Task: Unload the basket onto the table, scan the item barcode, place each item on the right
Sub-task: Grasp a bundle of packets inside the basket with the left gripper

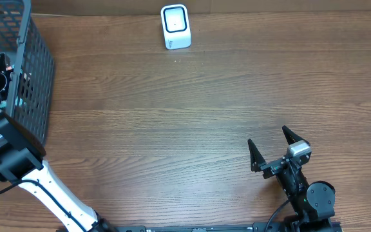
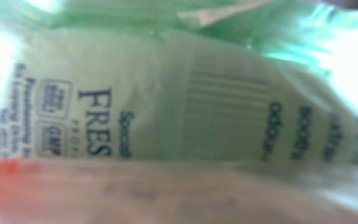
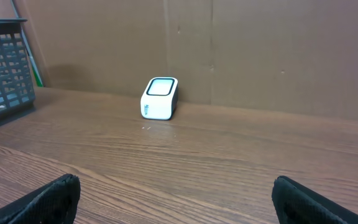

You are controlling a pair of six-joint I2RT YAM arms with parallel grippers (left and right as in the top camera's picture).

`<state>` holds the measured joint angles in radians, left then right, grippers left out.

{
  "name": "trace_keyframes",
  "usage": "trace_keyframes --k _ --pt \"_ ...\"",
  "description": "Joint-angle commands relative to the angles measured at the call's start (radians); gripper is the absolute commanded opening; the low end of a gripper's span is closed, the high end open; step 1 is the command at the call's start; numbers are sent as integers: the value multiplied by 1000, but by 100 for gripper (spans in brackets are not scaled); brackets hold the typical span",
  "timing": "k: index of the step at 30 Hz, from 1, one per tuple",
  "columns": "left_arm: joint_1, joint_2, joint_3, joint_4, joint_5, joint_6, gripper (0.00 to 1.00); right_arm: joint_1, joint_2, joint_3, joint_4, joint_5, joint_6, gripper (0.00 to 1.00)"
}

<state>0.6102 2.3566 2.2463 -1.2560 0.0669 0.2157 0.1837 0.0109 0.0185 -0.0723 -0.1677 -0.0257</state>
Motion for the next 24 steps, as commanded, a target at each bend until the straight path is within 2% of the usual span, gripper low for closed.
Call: trace_keyframes --k 1,12,24 --pt "-1 -16 136 -20 12 -19 37 -1 -7 -10 3 6 4 100" --pt "-1 -52 475 -151 12 -130 33 -1 -7 -10 3 6 4 100" --pt "-50 -312 569 -164 11 -333 34 -1 -7 -10 3 6 4 100"
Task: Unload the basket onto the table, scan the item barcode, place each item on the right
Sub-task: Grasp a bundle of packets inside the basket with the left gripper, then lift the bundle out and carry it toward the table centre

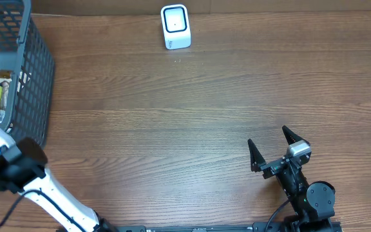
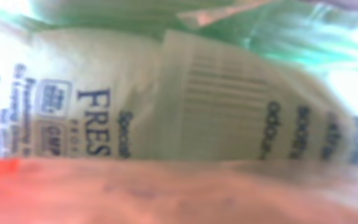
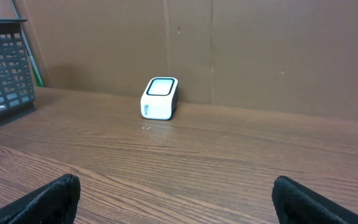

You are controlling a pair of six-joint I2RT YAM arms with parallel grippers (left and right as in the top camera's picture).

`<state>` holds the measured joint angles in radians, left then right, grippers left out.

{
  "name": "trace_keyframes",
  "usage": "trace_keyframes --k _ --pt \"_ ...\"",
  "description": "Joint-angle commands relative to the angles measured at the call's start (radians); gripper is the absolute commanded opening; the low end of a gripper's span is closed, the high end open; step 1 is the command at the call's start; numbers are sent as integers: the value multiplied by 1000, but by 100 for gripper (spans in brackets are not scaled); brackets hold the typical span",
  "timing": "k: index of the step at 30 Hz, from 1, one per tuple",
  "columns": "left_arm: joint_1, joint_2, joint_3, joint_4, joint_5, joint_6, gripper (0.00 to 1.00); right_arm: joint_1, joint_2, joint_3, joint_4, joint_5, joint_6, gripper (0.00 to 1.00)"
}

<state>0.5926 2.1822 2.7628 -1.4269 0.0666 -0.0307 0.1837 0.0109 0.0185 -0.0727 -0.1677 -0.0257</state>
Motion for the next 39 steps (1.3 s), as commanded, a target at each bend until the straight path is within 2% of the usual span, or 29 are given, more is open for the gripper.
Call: trace_keyframes --k 1,7,13,16,19,21,26,29,39 --pt "-45 -164 53 2 12 -100 34 -1 -7 -10 3 6 4 100" --pt "-151 -289 53 -36 12 -203 34 -1 -7 -10 3 6 4 100" --pt "-355 -320 53 -154 -14 -235 35 -1 -7 -10 3 6 4 100" --pt "-481 -307 52 -224 -79 -301 37 -1 -7 -10 3 6 3 100" --pt "-605 -295 45 -262 -114 -307 38 -1 -7 -10 3 6 4 100" --pt "-687 -291 28 -262 -139 -314 38 -1 -7 -10 3 6 4 100" --pt "-892 -270 -25 -262 -222 -430 38 -1 -7 -10 3 6 4 100" --pt "-1003 -240 -64 -261 -262 -497 34 -1 -7 -10 3 6 4 100" --pt "-1247 -44 -112 -243 -257 -560 31 -1 -7 -10 3 6 4 100"
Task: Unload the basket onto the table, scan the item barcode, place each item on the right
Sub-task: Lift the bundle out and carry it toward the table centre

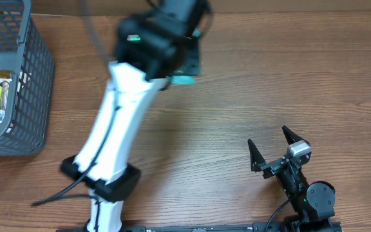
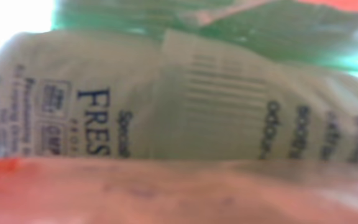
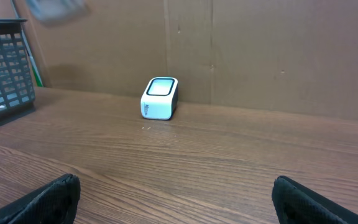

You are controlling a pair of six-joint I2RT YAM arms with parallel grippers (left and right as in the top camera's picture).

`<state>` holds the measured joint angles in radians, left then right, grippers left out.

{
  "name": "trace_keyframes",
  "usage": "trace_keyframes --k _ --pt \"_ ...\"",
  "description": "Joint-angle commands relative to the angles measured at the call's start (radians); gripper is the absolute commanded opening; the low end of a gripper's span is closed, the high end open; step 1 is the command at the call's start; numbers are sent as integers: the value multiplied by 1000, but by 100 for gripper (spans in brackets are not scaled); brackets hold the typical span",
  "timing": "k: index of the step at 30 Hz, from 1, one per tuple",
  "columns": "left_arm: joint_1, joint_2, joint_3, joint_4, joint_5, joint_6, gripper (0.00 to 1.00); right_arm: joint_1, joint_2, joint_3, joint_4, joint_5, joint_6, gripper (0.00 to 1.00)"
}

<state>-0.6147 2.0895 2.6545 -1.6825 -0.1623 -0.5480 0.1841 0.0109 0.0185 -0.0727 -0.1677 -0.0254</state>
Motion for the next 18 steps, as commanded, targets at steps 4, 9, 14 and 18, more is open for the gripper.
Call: trace_keyframes --k 4,9,14,18 --pt "-101 144 -3 13 -19 -62 30 -1 -7 -10 3 6 3 100" --pt "-166 262 -3 38 13 -77 29 -1 -7 -10 3 6 3 100" --pt "-198 348 -3 92 30 -111 28 -1 -7 -10 3 6 3 100" --pt "-204 402 -3 126 34 -167 27 -1 -7 -10 3 6 3 100"
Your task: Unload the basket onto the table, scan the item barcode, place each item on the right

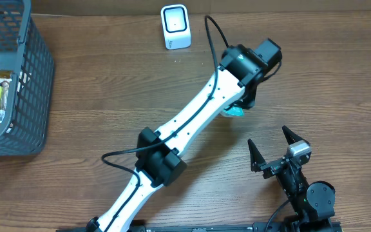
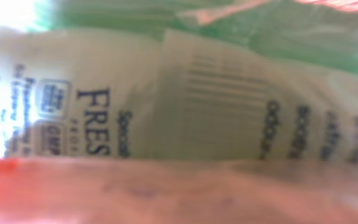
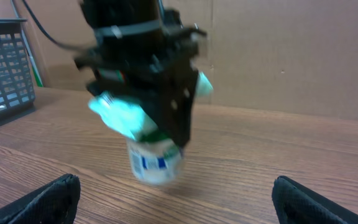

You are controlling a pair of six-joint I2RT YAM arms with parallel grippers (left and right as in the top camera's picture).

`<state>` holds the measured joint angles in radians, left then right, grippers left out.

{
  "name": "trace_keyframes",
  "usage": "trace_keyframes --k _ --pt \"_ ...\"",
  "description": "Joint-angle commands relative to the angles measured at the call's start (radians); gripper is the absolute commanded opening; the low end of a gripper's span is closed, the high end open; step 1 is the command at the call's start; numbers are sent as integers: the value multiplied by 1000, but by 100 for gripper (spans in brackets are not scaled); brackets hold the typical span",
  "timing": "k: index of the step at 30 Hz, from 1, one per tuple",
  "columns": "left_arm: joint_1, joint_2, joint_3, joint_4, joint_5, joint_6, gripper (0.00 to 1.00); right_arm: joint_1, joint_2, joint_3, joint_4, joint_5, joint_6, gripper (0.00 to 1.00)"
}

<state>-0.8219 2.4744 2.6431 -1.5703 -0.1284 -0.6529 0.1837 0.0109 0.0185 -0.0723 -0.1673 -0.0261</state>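
A pale green and white packet [image 1: 234, 111] hangs just above the table right of the middle, with my left gripper [image 1: 238, 102] shut on it. The left wrist view is filled by the packet [image 2: 166, 93]; its barcode [image 2: 222, 84] and blue print face the camera, and the fingers are hidden. In the right wrist view the black left gripper [image 3: 148, 74] holds the packet [image 3: 151, 152] low over the wood and hides the scanner. The white scanner [image 1: 175, 26] stands at the table's far edge. My right gripper [image 1: 277, 153] rests open near the front right, also seen as the right gripper [image 3: 176, 190] with nothing in it.
A grey wire basket [image 1: 24, 77] stands at the far left with several batteries and small items inside. A brown cardboard wall [image 3: 278, 56] closes the back of the table. The left arm [image 1: 185, 135] stretches diagonally across the middle.
The left gripper with the packet has moved from just in front of the scanner to the right and nearer, into the right wrist view. The scanner shows uncovered from overhead. The right arm is unmoved.
The left gripper was down in the basket at the far left with the packet close before its camera. Then the arm stood by the basket's edge. Later it held the packet by the scanner at the back, and now it holds it right of the table's middle.
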Motion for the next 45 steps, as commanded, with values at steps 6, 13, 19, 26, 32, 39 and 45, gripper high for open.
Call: trace_keyframes --k 6,13,19,26,32,39,45 --pt "3 54 5 68 14 -62 28 -1 -7 -10 3 6 4 100" --pt "-10 84 2 113 21 -61 28 -1 -7 -10 3 6 4 100" --pt "-20 120 1 126 21 -61 29 -1 -7 -10 3 6 4 100" --pt "-31 145 1 132 21 -58 31 -1 -7 -10 3 6 4 100" --pt "-31 152 0 122 25 -40 38 -1 -7 -10 3 6 4 100" --pt "-31 152 0 93 27 -39 81 -1 -7 -10 3 6 4 100" --pt "-30 148 0 85 59 -16 89 -1 -7 -10 3 6 4 100"
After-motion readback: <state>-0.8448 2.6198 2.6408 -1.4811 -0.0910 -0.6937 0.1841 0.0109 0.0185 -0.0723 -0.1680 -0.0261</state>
